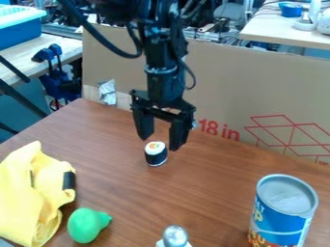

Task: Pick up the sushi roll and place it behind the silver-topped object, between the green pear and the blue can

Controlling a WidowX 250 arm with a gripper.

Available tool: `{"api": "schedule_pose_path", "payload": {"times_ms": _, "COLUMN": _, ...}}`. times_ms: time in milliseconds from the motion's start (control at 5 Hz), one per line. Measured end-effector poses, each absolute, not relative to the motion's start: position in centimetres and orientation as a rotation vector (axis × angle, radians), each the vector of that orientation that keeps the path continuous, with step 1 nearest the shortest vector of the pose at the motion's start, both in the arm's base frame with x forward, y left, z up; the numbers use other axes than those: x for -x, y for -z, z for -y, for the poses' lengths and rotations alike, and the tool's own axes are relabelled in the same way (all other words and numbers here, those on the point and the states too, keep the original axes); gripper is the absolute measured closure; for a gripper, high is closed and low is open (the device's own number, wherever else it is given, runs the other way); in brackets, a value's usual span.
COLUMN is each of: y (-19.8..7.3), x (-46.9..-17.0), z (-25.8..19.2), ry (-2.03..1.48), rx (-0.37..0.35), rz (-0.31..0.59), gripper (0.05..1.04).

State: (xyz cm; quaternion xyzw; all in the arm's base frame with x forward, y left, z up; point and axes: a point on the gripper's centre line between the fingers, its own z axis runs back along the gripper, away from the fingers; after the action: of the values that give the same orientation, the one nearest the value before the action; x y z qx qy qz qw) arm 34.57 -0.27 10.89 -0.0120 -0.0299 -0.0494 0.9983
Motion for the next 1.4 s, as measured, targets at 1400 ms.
{"api": "schedule_pose_path", "payload": {"times_ms": 1400, "y": -5.0, "x": -40.2, "z": -1.8, "ry": 0.134, "rx": 0.088, "rz": -0.137, "gripper": 0.083}}
